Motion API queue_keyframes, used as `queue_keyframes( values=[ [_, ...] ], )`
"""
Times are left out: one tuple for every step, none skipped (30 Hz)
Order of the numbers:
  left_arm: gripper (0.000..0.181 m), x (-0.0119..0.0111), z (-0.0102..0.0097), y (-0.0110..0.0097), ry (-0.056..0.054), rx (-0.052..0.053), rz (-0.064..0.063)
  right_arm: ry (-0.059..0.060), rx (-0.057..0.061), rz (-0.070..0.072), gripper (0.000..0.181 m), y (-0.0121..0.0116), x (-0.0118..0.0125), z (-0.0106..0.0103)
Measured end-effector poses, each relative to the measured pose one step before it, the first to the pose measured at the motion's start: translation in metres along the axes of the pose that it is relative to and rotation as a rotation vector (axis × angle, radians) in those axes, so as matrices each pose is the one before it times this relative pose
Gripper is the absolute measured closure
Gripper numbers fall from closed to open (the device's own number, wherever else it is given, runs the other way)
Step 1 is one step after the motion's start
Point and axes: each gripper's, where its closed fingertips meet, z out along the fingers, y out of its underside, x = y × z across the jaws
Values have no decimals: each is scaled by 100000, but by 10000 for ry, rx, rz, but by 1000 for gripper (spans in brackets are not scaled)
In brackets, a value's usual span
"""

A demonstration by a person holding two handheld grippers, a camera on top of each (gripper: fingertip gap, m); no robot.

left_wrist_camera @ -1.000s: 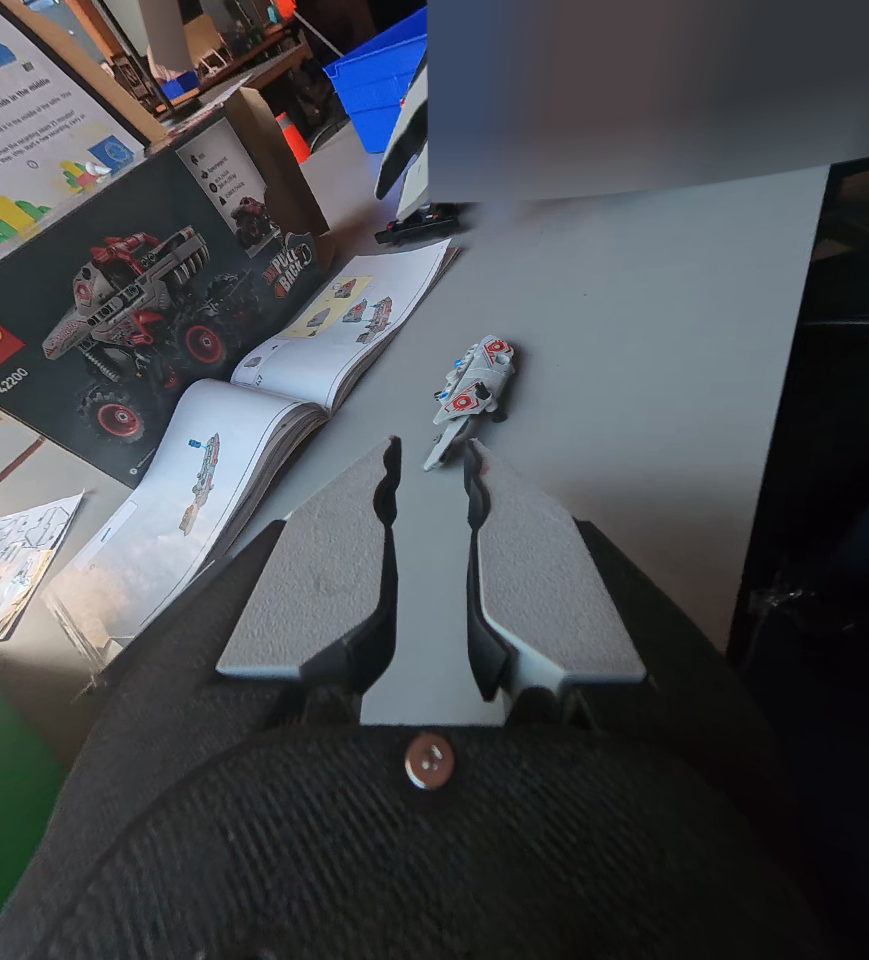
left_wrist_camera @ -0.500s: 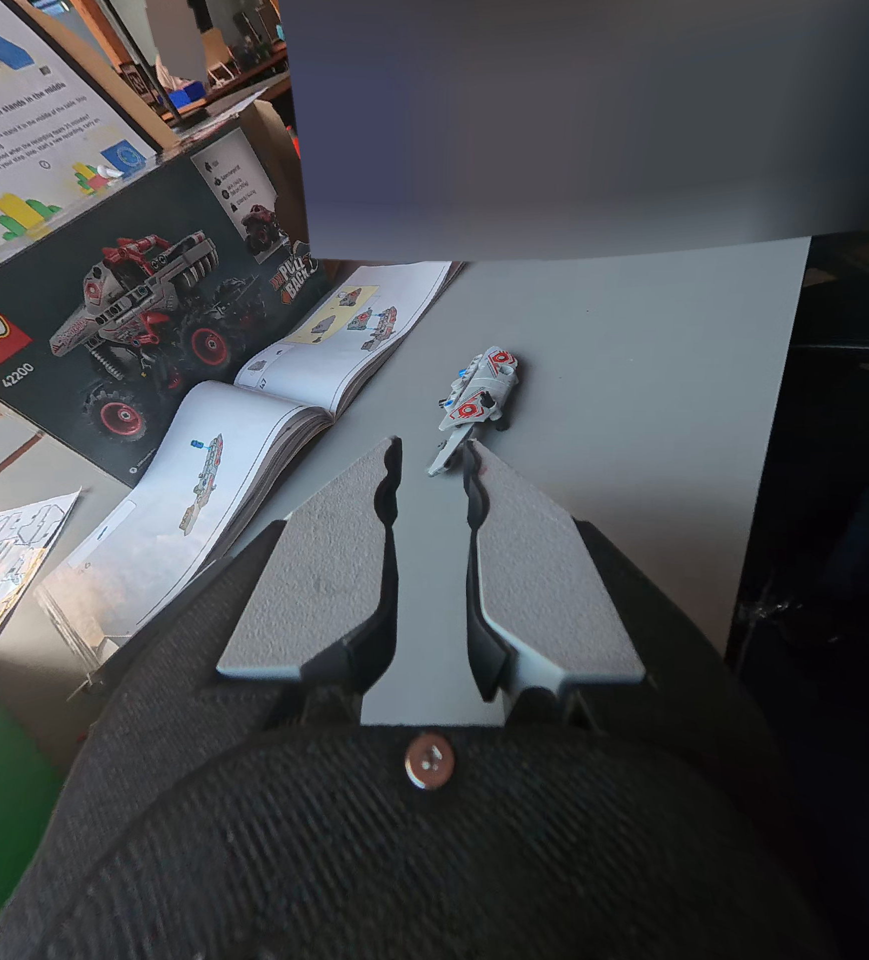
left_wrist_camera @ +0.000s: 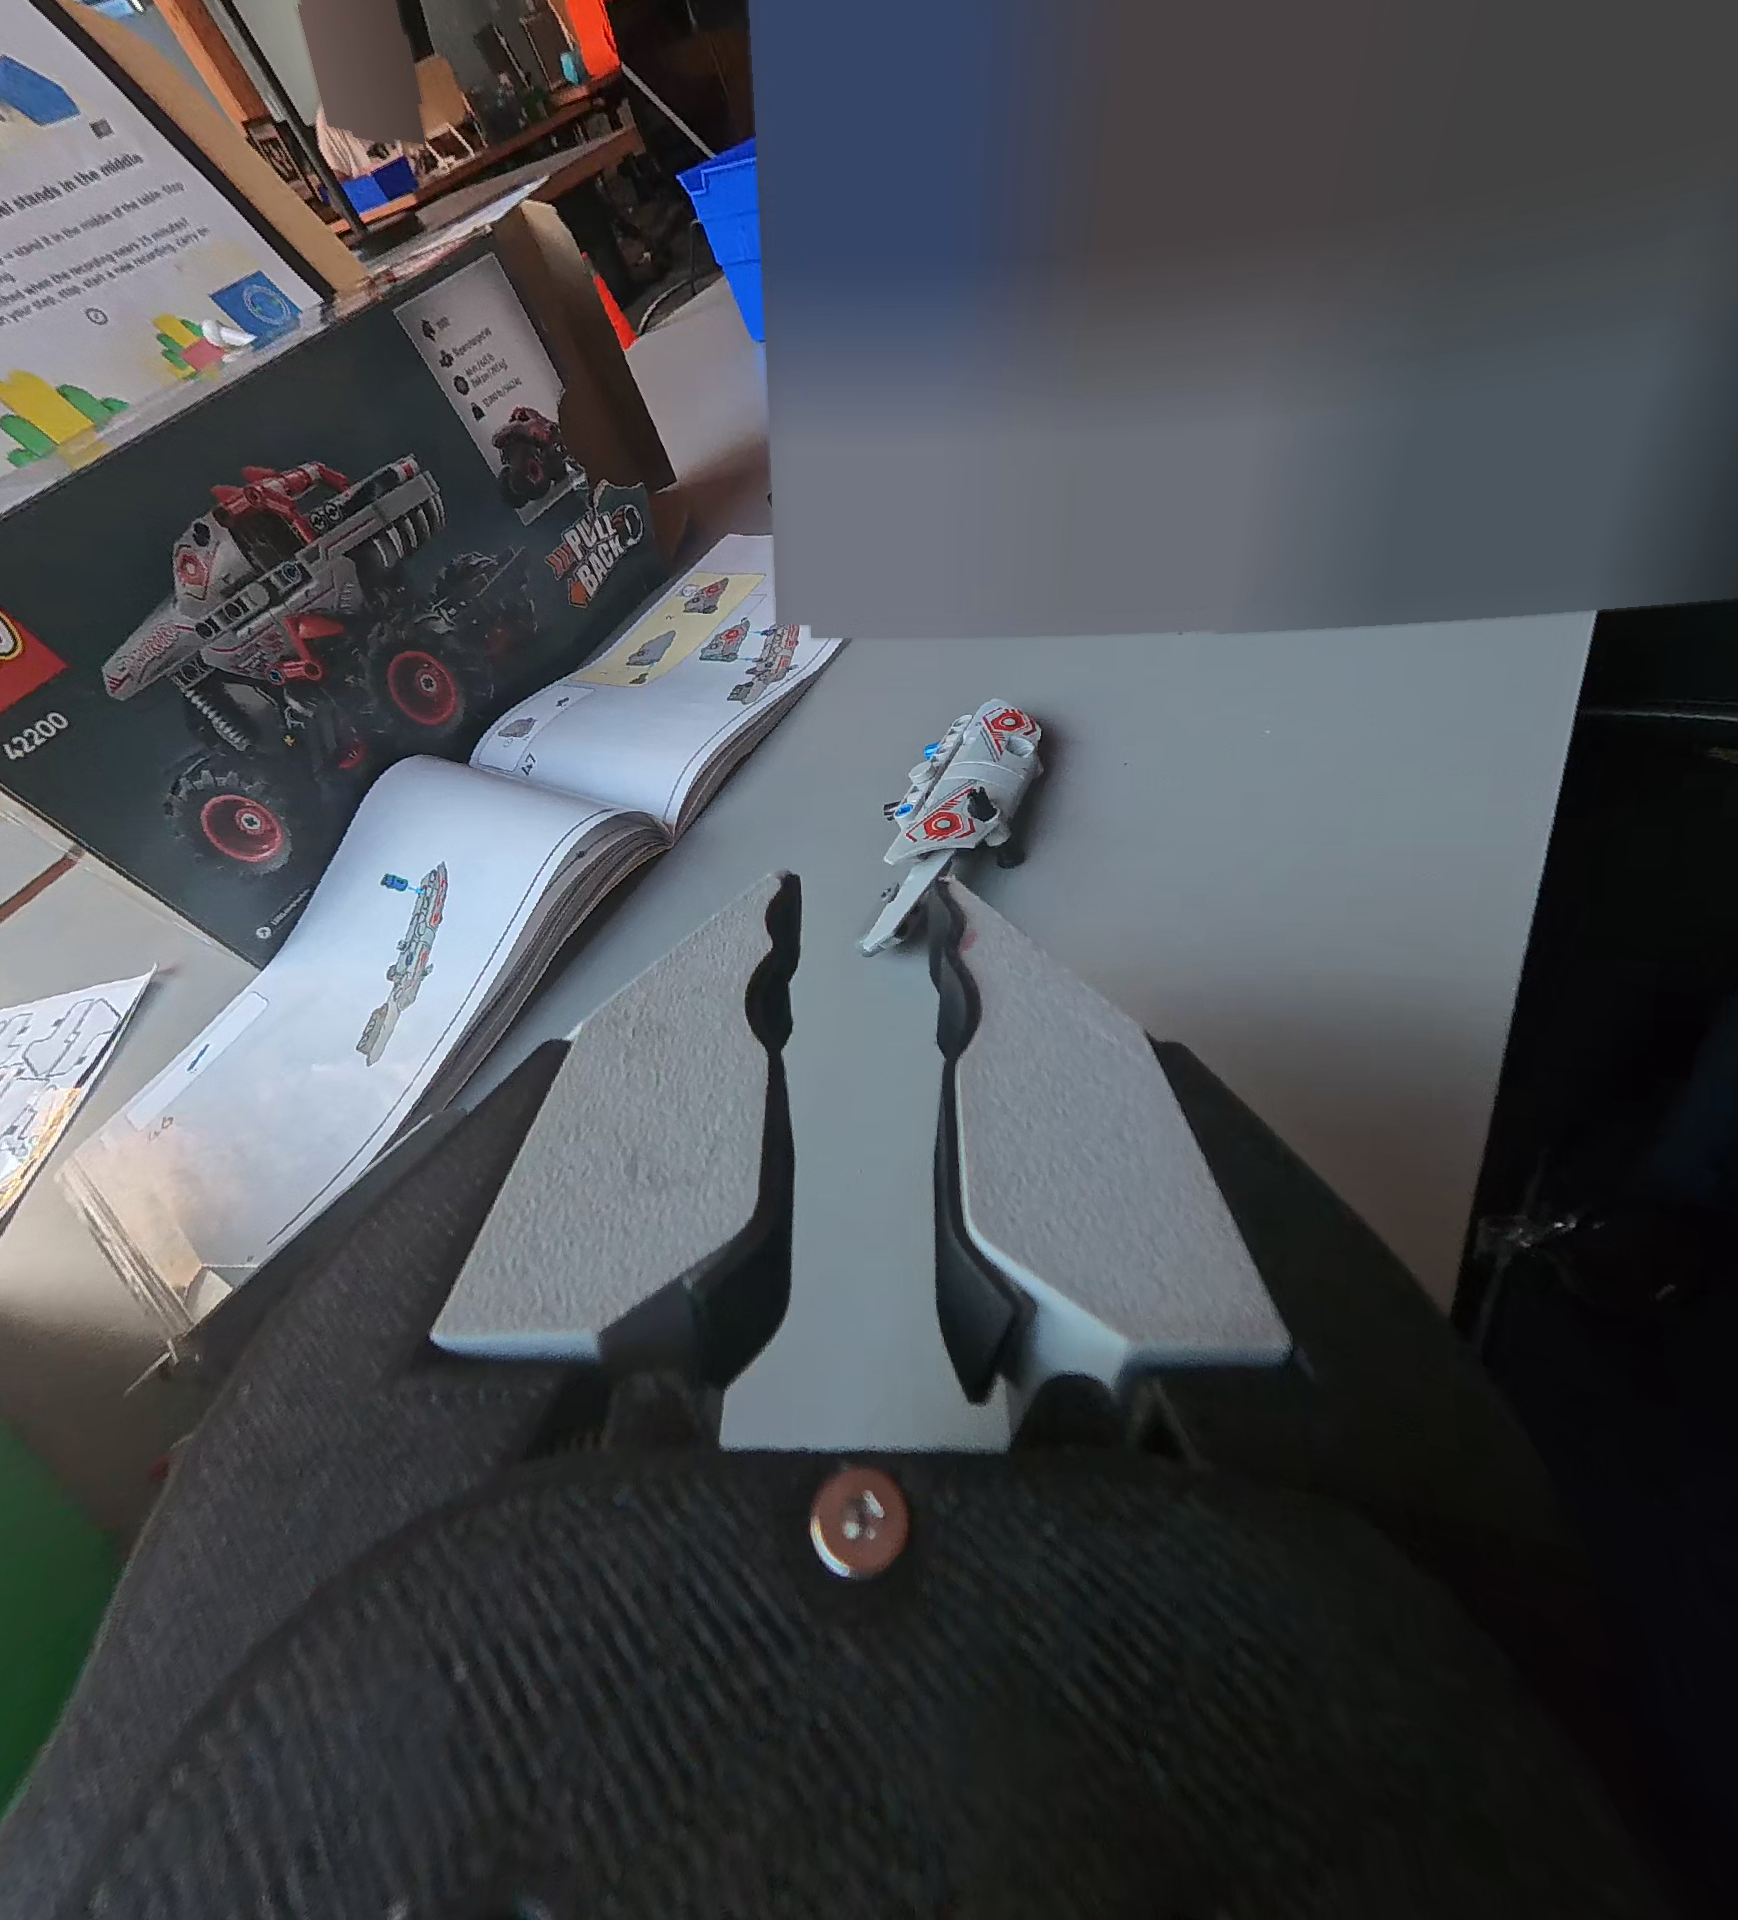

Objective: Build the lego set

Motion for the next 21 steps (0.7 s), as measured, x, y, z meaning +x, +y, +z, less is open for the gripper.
queue_keyframes(
  values=[
    [160, -14, 17, 19, 14, -17, -25, 26, 25, -10, 153, -63, 44, -65],
    [160, -3, 20, 16, 13, -10, -21, 17, 31, -4, 153, -66, 38, -68],
    [160, -15, 5, 11, 10, -9, -19, 12, 32, 3, 153, -67, 26, -67],
    [160, -2, 24, 11, 11, -10, -15, 15, 33, 2, 153, -69, 32, -66],
    [160, -6, 18, 23, 10, -19, -11, 19, 34, -2, 153, -72, 30, -67],
    [160, 5, 44, 40, 14, -34, -9, 17, 30, -2, 154, -72, 27, -61],
    [160, 16, 50, 62, 19, -47, -7, 13, 28, -3, 154, -60, 20, -58],
    [160, 17, 70, 71, 23, -61, -7, 6, 24, -6, 154, -65, 0, -45],
    [160, 23, 88, 100, 29, -82, -11, 5, 23, -7, 154, -53, 7, -40],
    [160, 36, 120, 129, 48, -107, -9, -2, 17, -8, 154, -36, -5, -40],
    [159, 54, 139, 158, 54, -136, -5, -20, 6, -17, 154, -25, -29, -17],
    [159, 38, 176, 198, 35, -162, -2, -72, 16, -53, 153, -43, -147, -20],
    [158, 33, 177, 199, 21, -175, 11, -183, 52, -104, 153, -84, -348, -12],
    [158, 29, 162, 183, 8, -154, 21, -200, 32, -111, 154, -71, -411, 1],
    [158, 19, 105, 127, 13, -105, 13, -69, -35, -89, 154, 7, -228, 22],
    [158, 13, 51, 42, 9, -43, 4, 24, -59, -98, 153, 27, -83, 34],
    [158, -10, -15, -12, -13, 14, 10, 44, -43, -118, 153, 4, -66, 0],
    [158, -13, -40, -64, -29, 45, 21, 53, -25, -121, 153, -30, -35, -13],
    [158, -16, -54, -48, -36, 44, 29, 61, -23, -116, 154, -19, -19, -17],
    [158, -12, -21, -32, -36, 21, 35, 59, -27, -112, 154, -8, -14, -28],
    [158, 0, -18, -16, -38, 10, 40, 55, -29, -110, 154, 1, -6, -13]
  ],
)
